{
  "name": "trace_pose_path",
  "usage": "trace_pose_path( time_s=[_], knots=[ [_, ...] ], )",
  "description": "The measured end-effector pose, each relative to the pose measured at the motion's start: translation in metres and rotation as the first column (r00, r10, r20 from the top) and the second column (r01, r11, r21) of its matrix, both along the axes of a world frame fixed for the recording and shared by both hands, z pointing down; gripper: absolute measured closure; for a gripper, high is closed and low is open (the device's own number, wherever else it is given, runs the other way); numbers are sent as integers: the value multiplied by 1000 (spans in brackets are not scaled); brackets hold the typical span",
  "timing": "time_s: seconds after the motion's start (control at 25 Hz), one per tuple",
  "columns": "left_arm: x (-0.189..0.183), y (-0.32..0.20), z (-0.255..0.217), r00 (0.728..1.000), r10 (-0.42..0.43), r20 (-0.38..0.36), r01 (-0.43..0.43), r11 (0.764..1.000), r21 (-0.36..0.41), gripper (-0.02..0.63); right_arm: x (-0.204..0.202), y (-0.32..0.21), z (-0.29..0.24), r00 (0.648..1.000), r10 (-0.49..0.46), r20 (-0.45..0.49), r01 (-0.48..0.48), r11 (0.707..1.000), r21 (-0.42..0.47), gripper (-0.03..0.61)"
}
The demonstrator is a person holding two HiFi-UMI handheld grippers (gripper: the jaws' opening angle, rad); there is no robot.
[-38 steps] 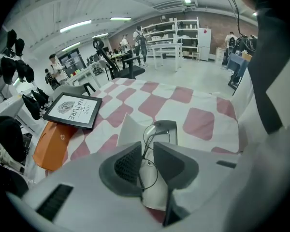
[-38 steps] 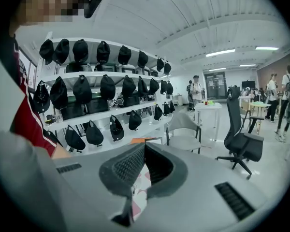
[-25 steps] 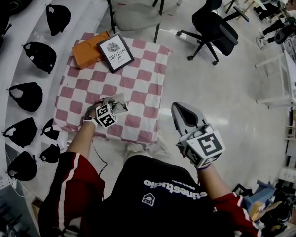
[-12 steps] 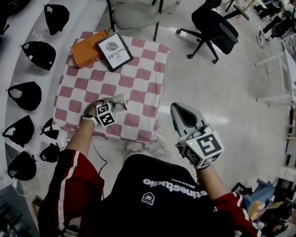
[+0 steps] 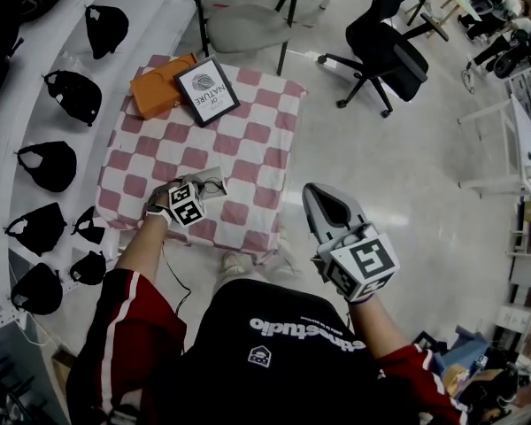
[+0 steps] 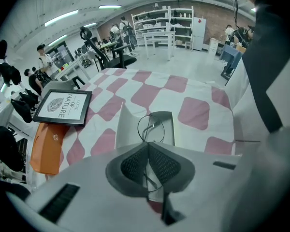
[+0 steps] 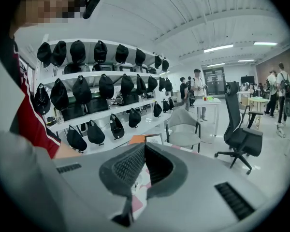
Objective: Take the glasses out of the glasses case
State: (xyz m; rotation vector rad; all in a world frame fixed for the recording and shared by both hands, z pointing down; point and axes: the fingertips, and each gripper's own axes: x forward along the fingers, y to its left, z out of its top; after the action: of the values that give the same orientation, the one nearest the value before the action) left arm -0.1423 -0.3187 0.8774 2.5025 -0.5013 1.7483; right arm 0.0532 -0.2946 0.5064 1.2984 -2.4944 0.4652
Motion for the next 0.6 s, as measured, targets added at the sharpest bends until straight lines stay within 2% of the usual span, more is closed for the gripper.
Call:
trace_pose_path(
  time_s=[0.24,0.6],
  knots=[
    [1,-3,-20,997,-58,-48,60,997,42,603,-3,1,-8,1000,-20,3,20,1000,-1,584],
    [6,-2,-46,991,-96,-92,105,989,103,603,-8,9,-14,998,-62,7,62,998,12,583]
  ],
)
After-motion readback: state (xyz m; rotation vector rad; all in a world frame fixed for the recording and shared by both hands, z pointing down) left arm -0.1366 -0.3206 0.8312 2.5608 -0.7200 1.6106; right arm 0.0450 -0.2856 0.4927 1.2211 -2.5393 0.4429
